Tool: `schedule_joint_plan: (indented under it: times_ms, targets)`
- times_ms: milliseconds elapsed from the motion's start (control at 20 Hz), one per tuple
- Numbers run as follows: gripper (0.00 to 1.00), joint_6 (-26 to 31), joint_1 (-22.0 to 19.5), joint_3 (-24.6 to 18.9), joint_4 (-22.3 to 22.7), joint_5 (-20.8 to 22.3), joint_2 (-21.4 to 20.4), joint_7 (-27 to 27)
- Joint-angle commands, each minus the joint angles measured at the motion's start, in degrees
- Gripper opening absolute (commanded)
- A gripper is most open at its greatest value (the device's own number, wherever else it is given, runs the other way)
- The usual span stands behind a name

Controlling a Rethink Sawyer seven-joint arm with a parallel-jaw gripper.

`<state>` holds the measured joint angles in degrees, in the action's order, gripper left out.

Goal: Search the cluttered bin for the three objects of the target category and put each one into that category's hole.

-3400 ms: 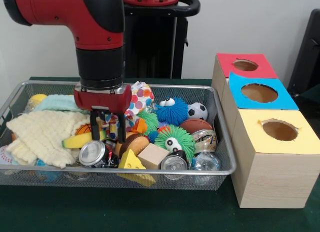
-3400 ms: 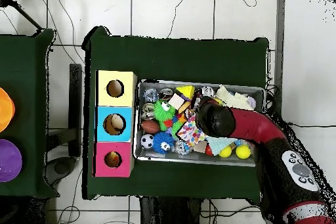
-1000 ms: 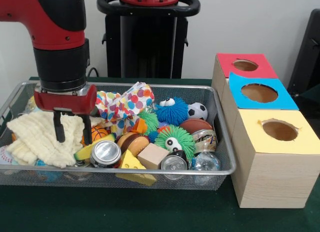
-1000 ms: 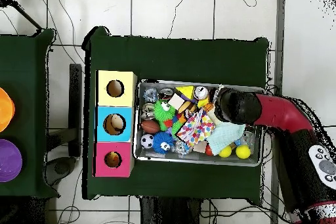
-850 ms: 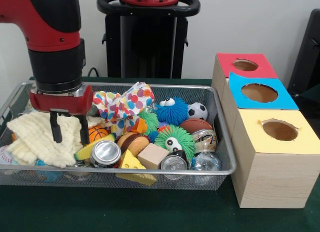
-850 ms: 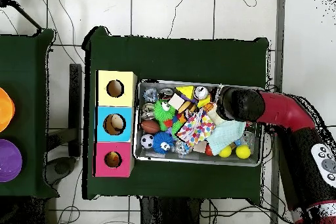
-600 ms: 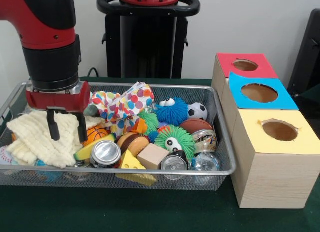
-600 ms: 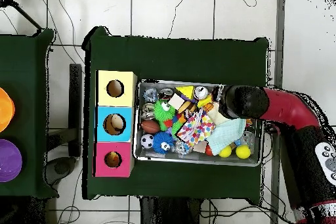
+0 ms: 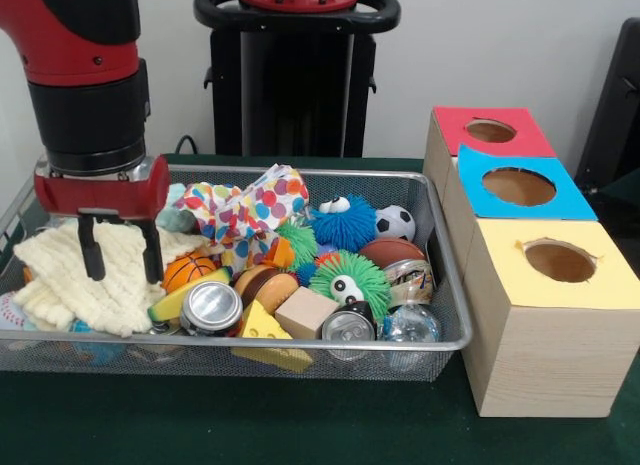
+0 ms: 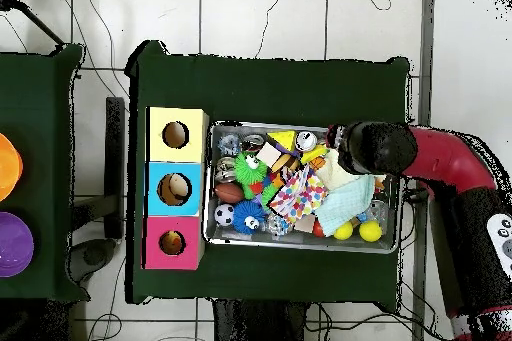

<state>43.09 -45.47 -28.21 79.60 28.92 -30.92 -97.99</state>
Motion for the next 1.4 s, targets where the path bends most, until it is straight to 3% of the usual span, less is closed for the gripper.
schedule_joint_plan:
  times_ms: [50, 400, 1400]
  targets:
    - [1.0, 8.6, -1.1, -4.0, -1.9, 2.7, 0.5, 19.5]
    - [1.0, 8.9, 0.6, -2.8, -6.1, 6.0, 1.9, 21.0]
    - [1.0, 7.4, 0.5, -3.7, -9.1, 8.9, 5.7, 21.6]
